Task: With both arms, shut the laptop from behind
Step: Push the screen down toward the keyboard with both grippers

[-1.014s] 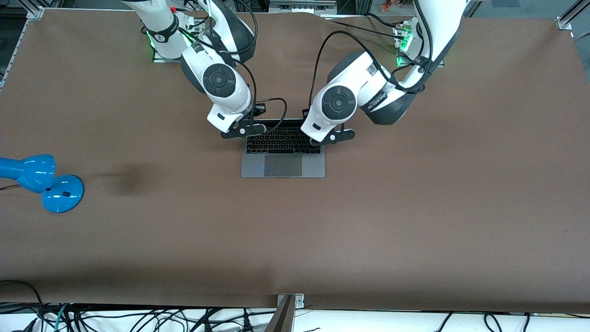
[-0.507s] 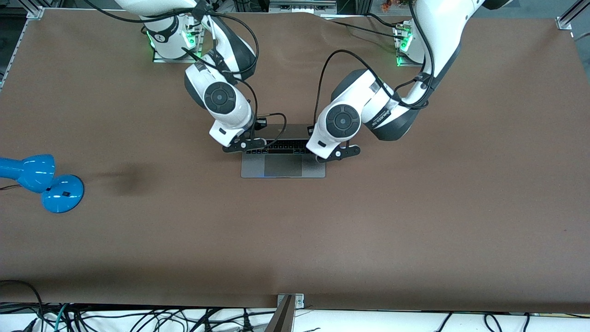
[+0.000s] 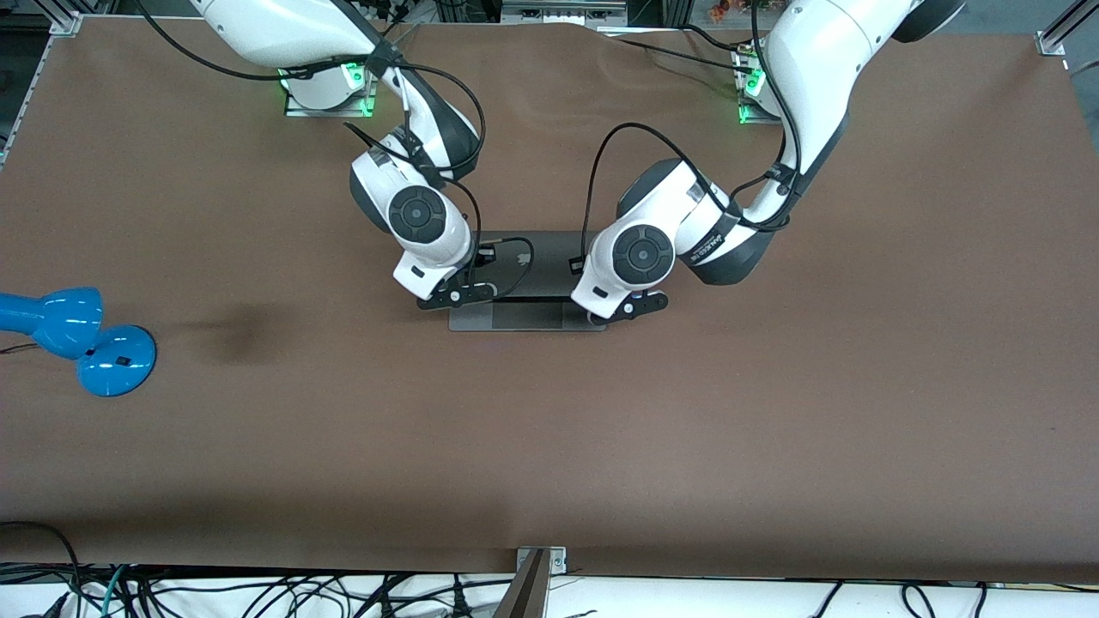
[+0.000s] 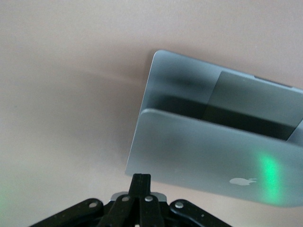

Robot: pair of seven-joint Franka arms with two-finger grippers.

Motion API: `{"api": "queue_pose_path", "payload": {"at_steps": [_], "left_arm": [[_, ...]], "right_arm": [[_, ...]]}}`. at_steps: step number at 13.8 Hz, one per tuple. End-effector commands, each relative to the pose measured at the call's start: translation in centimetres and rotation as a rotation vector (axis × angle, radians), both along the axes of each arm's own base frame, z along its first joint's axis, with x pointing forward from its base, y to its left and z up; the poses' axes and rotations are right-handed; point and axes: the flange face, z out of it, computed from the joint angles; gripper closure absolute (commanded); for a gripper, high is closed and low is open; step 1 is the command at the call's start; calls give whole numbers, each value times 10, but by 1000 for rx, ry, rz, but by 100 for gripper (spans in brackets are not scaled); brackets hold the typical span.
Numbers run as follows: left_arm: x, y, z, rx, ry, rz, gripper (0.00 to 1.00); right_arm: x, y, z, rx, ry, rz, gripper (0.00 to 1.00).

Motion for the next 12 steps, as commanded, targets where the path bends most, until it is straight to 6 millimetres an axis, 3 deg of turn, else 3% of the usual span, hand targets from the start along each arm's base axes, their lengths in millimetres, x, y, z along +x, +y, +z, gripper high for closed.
{"api": "queue_pose_path", "payload": {"at_steps": [1, 6, 12], "left_arm": [[11, -3, -20, -2, -29, 0, 100], [14, -2, -67, 18, -50, -14, 100], [17, -4, -91, -7, -66, 5, 100]], "right_arm": [[17, -5, -24, 1, -38, -1, 100], [26, -5, -69, -16, -31, 18, 100], [32, -9, -99, -36, -29, 26, 100]]}}
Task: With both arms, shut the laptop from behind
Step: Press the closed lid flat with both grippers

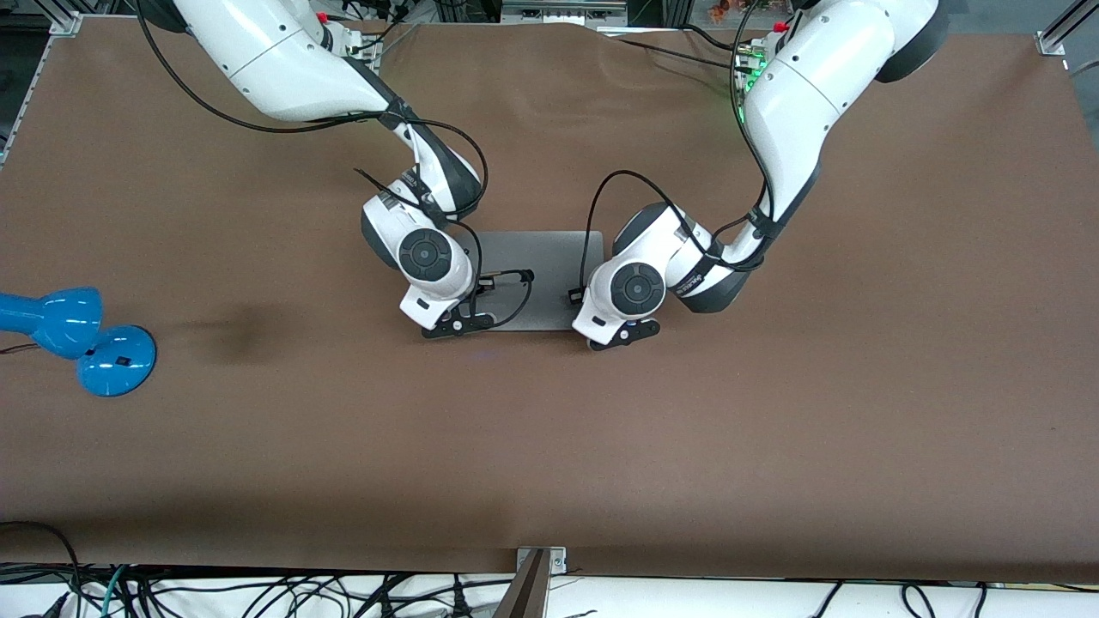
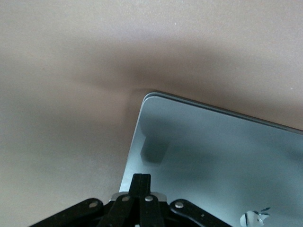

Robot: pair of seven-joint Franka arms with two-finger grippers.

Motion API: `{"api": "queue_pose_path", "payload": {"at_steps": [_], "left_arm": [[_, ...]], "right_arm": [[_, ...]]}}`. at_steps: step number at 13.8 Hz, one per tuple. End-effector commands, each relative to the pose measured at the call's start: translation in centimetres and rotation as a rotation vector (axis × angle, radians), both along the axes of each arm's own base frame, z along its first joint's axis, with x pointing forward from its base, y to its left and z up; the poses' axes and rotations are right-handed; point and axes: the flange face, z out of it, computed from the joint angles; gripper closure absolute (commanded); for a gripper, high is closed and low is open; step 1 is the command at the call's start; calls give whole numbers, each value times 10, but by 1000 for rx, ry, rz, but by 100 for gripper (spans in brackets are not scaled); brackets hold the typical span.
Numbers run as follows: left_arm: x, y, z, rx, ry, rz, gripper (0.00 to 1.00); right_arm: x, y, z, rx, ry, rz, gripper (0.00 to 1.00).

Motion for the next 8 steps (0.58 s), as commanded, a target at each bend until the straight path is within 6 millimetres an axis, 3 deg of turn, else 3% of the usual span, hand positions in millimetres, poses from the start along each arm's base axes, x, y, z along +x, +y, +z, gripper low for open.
{"api": "queue_pose_path", "payload": {"at_steps": [1, 2, 3, 4, 6, 8], "left_arm": [[6, -5, -6, -1, -32, -10, 100], [7, -4, -8, 0, -30, -9, 100], [8, -3, -10, 3, -30, -7, 100], [8, -3, -10, 3, -30, -7, 100], [8, -3, -10, 3, -30, -7, 100], [8, -3, -9, 3, -31, -7, 100]], "right_arm": [[11, -3, -37, -10, -22, 4, 100], [16, -2, -31, -2, -32, -3, 100], [24, -2, -20, 5, -48, -12, 68], [29, -4, -13, 8, -55, -27, 1], [35, -6, 6, 15, -78, -37, 0], [43, -22, 31, -8, -72, -52, 0]]}}
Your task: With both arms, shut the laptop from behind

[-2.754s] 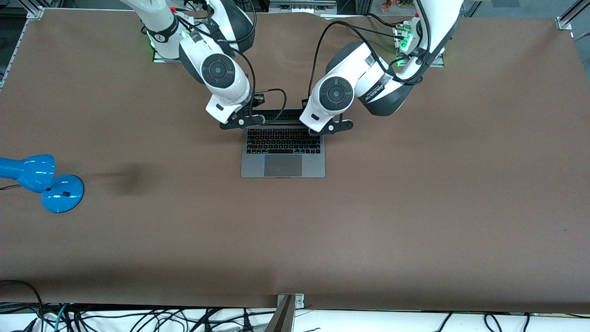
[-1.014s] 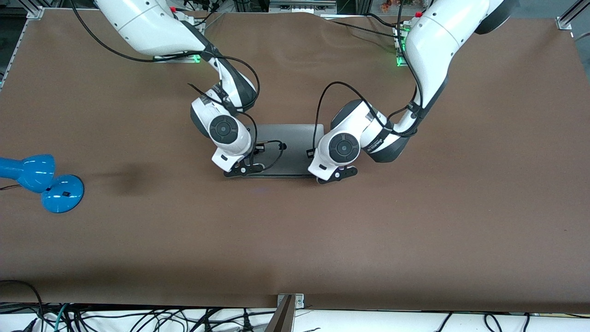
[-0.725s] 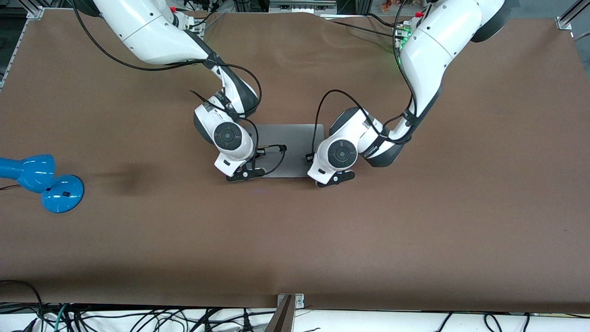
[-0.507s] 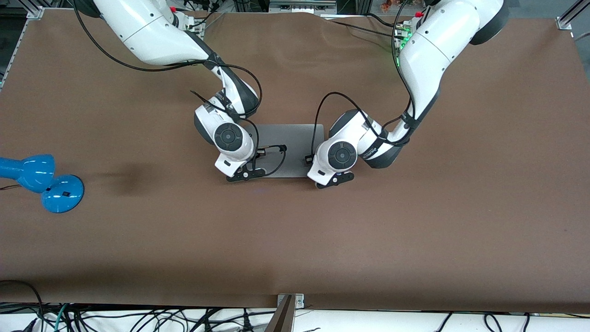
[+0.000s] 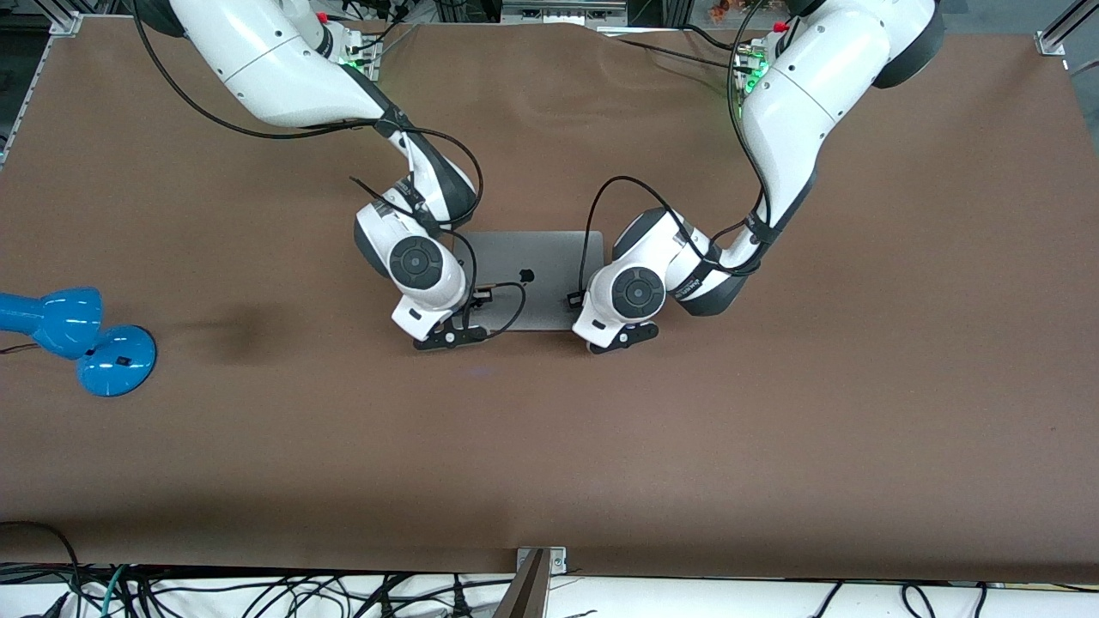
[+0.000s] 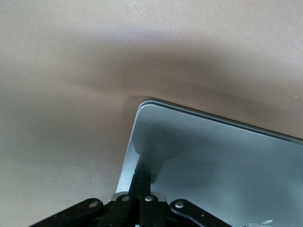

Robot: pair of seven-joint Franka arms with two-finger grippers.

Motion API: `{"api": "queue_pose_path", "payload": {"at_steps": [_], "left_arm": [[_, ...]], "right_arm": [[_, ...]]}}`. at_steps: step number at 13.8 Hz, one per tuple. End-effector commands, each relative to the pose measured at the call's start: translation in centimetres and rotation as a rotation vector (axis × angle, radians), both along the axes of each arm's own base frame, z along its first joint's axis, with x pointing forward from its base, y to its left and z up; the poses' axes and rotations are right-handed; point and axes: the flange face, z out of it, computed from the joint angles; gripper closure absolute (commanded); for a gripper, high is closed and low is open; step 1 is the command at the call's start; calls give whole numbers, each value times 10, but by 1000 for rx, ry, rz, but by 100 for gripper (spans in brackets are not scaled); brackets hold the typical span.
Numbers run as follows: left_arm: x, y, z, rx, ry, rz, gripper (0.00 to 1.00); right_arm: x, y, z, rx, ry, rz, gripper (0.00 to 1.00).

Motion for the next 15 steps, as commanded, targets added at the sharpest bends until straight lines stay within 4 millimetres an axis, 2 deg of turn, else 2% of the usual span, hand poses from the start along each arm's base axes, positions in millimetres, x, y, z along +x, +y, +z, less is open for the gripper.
{"api": "queue_pose_path", "payload": {"at_steps": [1, 2, 3, 4, 5, 7, 10, 12, 15], "left_arm": [[7, -3, 2, 11, -29, -14, 100], [9, -1, 7, 12, -32, -5, 89], [13, 2, 15, 13, -44, 1, 13], [16, 4, 27, 11, -58, -4, 0], [18, 9, 35, 15, -59, -2, 0], [21, 19, 68, 39, -57, -12, 0], [21, 51, 145, 55, -64, -102, 0], [9, 68, 200, 97, -74, -125, 0], [-9, 111, 272, 135, -64, -189, 0]], "right_arm": [[13, -17, 31, -41, 7, -21, 0], [14, -25, 48, -62, 19, -32, 0], [14, -34, 62, -85, 34, -40, 0], [15, -44, 77, -107, 47, -51, 0], [17, -54, 88, -110, 56, -71, 0], [23, -74, 113, -79, 72, -84, 0], [31, -121, 130, -89, 127, -59, 0], [35, -156, 144, -121, 152, -81, 0], [42, -203, 160, -133, 169, -98, 0]]}}
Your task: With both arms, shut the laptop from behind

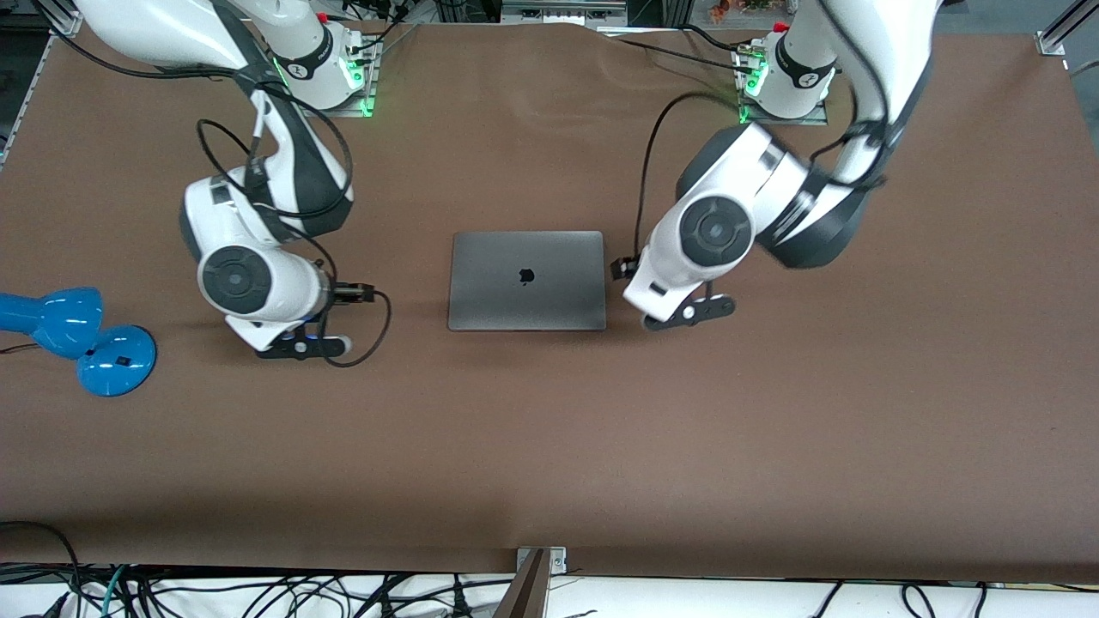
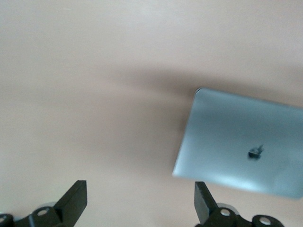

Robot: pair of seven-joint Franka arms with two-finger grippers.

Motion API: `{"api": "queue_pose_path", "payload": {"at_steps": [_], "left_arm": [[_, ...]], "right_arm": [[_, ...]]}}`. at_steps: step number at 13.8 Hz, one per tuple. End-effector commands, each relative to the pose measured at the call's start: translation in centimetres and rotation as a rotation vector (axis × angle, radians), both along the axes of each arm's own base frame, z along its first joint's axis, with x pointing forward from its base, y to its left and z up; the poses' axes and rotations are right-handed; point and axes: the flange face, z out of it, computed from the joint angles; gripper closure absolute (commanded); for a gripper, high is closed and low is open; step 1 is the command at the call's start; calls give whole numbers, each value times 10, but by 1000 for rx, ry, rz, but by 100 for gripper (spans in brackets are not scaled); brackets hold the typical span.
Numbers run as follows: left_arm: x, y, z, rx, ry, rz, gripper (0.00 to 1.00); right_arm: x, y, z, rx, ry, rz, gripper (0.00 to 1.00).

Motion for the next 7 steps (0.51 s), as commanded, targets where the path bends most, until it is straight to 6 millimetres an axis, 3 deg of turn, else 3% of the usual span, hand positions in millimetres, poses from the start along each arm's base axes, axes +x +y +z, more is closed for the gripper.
{"api": "queue_pose_path", "payload": {"at_steps": [1, 4, 7], "left_arm": [[-24, 54, 55, 7, -16, -60, 0], [-48, 116, 99, -30, -58, -116, 0], [-71, 167, 121, -17, -100, -105, 0]], "right_arm": [[-2, -39, 26, 7, 9, -43, 0], [-4, -71, 72, 6, -51, -87, 0], [-28, -113, 126, -9, -99, -164, 0]]}}
